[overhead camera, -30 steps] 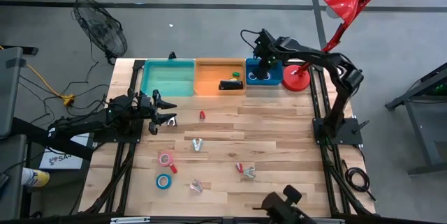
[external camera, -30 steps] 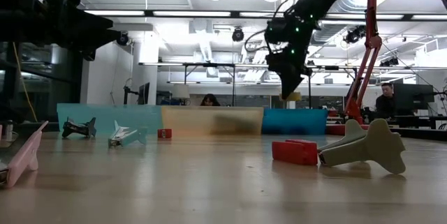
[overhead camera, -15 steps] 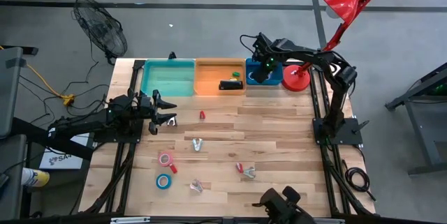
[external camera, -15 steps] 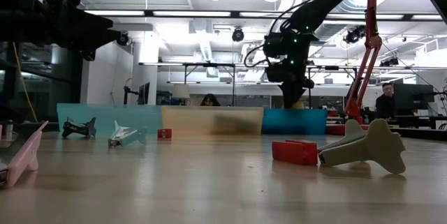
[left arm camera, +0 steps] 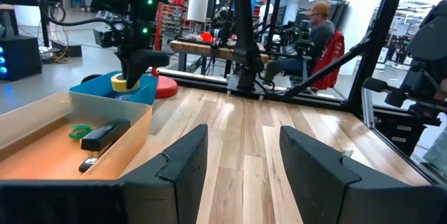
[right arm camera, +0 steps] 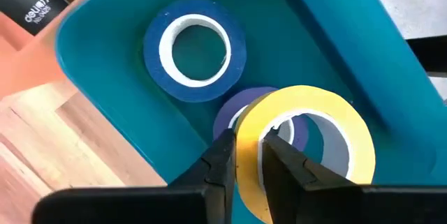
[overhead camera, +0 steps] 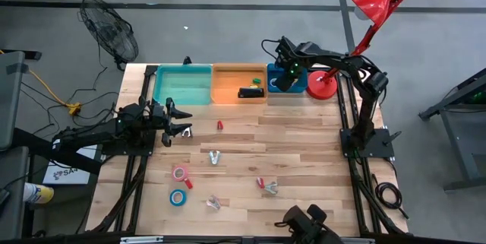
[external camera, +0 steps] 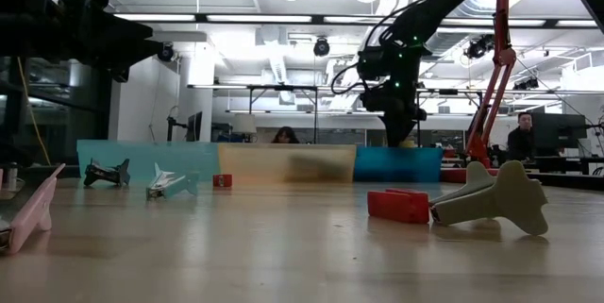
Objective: Pick and place Stapler, Stapler remover, tape
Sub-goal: Put the yellow tape into the blue bin, then put the gray staple remover into the green bin
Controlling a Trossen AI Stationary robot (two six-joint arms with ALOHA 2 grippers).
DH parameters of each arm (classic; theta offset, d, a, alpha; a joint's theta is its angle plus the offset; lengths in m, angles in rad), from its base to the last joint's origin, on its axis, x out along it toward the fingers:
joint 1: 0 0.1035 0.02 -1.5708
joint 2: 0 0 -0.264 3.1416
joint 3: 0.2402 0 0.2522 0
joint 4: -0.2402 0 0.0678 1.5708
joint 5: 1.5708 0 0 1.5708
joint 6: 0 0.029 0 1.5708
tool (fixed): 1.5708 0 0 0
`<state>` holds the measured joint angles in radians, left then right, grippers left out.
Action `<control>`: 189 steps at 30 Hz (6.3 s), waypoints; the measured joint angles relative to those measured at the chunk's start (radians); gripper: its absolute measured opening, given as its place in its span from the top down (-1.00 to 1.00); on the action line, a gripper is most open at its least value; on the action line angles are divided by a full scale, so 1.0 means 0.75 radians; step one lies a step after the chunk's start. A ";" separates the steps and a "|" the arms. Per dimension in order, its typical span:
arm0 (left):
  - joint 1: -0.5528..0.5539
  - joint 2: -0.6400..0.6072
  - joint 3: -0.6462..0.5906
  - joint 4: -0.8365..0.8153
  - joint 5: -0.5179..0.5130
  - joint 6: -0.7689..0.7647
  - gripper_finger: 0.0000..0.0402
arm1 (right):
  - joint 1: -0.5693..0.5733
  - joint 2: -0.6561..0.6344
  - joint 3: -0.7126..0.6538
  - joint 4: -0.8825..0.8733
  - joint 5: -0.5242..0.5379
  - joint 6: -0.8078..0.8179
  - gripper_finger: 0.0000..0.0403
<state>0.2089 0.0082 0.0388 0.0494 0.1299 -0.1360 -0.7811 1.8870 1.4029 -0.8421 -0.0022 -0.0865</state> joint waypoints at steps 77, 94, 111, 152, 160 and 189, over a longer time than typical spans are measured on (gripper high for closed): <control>0.000 0.000 0.004 -0.092 0.169 -0.181 0.12 | 1.581 -0.343 -0.453 0.687 0.030 0.659 -0.27; 0.000 0.001 0.002 -0.096 0.164 -0.175 0.12 | 1.667 -0.114 -0.317 0.469 0.050 0.944 -0.28; 0.000 0.001 0.001 -0.096 0.163 -0.175 0.12 | 1.689 -0.019 -0.319 0.471 0.013 0.952 -0.28; 0.000 0.001 0.000 -0.098 0.148 -0.174 0.12 | 1.785 -0.010 -0.319 0.411 0.243 0.497 0.02; 0.000 0.001 -0.001 -0.098 0.148 -0.174 0.12 | 1.785 -0.010 -0.319 0.411 0.238 0.487 0.23; 0.000 0.023 -0.004 -0.069 0.084 0.023 0.12 | 1.718 -0.160 -0.321 0.109 0.507 0.579 0.58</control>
<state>0.2092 0.0258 0.0357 -0.0021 0.1933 -0.1187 0.5077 1.7669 1.1622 -0.7602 0.3783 0.3476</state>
